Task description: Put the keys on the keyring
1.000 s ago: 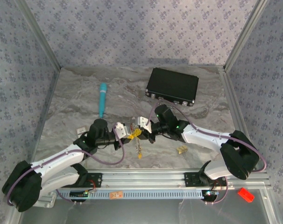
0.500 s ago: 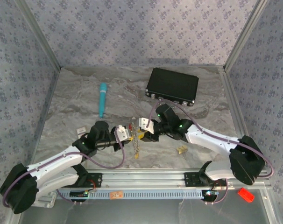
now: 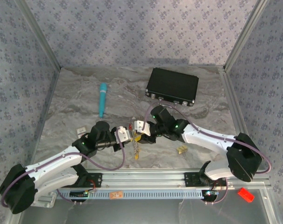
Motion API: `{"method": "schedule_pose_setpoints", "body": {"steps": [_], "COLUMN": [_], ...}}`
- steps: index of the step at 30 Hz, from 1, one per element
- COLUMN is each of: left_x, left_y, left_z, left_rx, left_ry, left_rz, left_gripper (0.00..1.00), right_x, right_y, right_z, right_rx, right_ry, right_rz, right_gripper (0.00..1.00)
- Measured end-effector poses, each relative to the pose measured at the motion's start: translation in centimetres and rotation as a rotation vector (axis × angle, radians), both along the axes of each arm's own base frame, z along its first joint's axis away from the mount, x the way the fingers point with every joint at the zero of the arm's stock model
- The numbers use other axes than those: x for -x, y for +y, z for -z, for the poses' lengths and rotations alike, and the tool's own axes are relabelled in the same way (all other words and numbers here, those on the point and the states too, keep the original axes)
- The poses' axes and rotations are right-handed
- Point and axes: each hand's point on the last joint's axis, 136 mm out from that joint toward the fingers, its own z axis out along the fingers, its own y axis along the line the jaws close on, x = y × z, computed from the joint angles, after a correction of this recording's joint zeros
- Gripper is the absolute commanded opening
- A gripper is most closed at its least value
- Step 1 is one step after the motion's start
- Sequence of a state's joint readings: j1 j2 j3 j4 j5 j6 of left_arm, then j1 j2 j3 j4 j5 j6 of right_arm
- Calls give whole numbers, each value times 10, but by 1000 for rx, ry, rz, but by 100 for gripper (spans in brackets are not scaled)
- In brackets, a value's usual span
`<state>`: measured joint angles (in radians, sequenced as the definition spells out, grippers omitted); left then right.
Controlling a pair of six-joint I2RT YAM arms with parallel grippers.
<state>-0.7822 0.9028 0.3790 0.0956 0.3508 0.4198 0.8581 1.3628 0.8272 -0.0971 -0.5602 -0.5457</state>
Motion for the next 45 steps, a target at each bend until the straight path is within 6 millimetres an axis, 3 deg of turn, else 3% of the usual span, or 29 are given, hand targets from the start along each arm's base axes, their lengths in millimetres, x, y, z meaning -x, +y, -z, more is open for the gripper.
{"method": "schedule_pose_setpoints", "body": {"steps": [4,14,24,26,30,33,40,45], "left_x": [3,4,6,6,5,2,3,2], "left_y": [1,2,3,3,2,2,5,3], "left_z": [1,0,-1,-1,-4,-11,0,-4], "left_rx": [-7,-16,-19,-18,0,45,122,177], "left_ry": [6,13,17,18,21,2,15,9], "left_rz": [5,7,6,4,-10,-32,-66,-77], "left_gripper": [0,0,0,3,23,31,34,33], "right_x": [0,-1,1,1,-1,-2,-2,0], "right_y": [3,7,8,8,7,6,3,2], "right_z": [1,0,2,2,0,1,2,1], "right_rx": [-3,-3,4,2,-7,-21,-63,-101], "right_ry": [0,-9,-23,-24,-21,-9,37,64], "right_rz": [-2,-6,-22,-27,-24,-24,-31,-39], "right_gripper": [17,16,0,0,0,0,0,0]}}
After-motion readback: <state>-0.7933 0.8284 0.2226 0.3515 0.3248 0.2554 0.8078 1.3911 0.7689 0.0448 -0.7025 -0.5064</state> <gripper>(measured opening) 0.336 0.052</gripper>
